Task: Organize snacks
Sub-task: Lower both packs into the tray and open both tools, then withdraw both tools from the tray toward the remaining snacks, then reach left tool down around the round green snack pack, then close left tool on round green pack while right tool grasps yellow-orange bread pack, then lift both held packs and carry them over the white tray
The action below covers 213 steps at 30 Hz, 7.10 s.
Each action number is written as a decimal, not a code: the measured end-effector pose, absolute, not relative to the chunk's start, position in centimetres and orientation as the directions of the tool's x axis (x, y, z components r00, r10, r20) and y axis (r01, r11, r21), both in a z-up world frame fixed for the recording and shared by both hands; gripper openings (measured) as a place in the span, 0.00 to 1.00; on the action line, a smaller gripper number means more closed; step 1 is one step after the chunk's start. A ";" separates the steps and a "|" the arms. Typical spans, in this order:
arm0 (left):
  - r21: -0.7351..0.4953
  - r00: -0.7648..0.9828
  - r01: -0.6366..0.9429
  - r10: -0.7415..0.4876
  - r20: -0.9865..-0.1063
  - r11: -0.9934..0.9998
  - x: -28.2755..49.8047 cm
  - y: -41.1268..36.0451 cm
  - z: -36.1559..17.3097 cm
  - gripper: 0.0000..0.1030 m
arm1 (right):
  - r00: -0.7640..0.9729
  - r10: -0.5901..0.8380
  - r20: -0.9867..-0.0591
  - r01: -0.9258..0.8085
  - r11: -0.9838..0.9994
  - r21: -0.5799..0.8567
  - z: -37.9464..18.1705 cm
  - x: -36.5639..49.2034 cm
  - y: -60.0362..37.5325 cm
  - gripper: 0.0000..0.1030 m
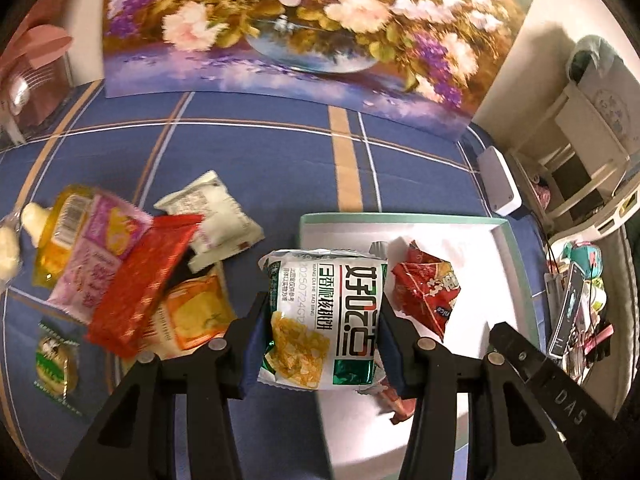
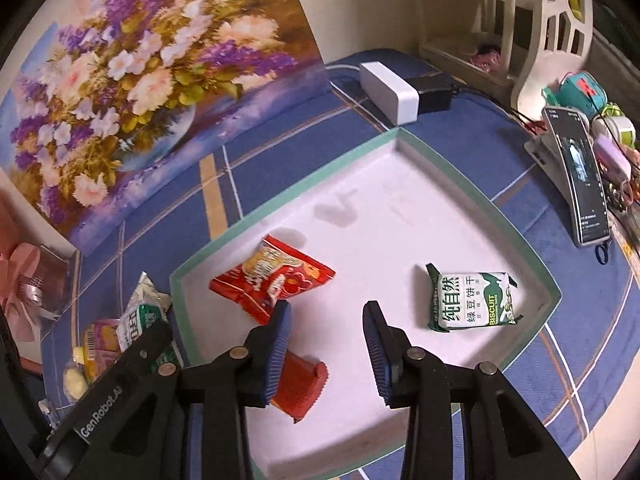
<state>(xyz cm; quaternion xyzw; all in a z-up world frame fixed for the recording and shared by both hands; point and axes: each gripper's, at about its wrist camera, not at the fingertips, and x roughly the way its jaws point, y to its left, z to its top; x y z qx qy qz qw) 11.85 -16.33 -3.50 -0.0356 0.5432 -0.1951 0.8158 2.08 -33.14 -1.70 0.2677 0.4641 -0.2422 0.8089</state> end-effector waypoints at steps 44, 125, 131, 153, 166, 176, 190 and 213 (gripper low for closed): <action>-0.184 0.315 0.144 -0.221 -0.923 0.972 12.4 -14.1 -3.8 0.81 | 0.356 -0.144 -0.923 0.640 0.757 0.129 -3.7 2.1 -33.0 0.78; -0.129 0.232 -0.241 -0.072 -0.970 0.962 12.2 6.5 -10.1 1.00 | 0.371 0.119 -0.921 0.345 0.903 0.256 -6.0 11.5 -17.8 1.00; -0.109 0.209 -0.212 -0.064 -0.976 0.971 11.9 5.5 -11.1 0.97 | 0.348 0.108 -0.931 0.312 0.923 0.223 -6.0 11.7 -17.2 1.00; -0.242 0.296 -0.230 -0.169 -0.940 0.942 13.0 5.3 -8.8 0.58 | 0.376 0.064 -0.925 0.182 0.973 0.141 -6.5 13.0 -14.0 1.00; -0.286 0.313 -0.279 -0.194 -0.929 0.917 13.3 7.3 -8.2 0.59 | 0.371 0.106 -0.923 0.149 0.974 0.172 -8.6 16.2 -12.3 1.00; -0.292 0.292 -0.303 -0.203 -0.935 0.907 14.0 7.3 -9.3 0.59 | 0.372 0.113 -0.921 0.179 0.965 0.191 -9.8 17.1 -11.9 0.93; -0.323 0.303 -0.297 -0.232 -0.924 0.899 13.8 6.8 -8.9 0.59 | 0.371 0.114 -0.922 0.208 0.957 0.202 -9.6 15.4 -13.7 0.64; -0.359 0.468 -0.194 -0.235 -0.852 0.913 13.5 5.2 -1.8 0.58 | 0.504 0.133 -0.853 0.265 0.917 0.299 -1.9 11.1 -18.4 0.47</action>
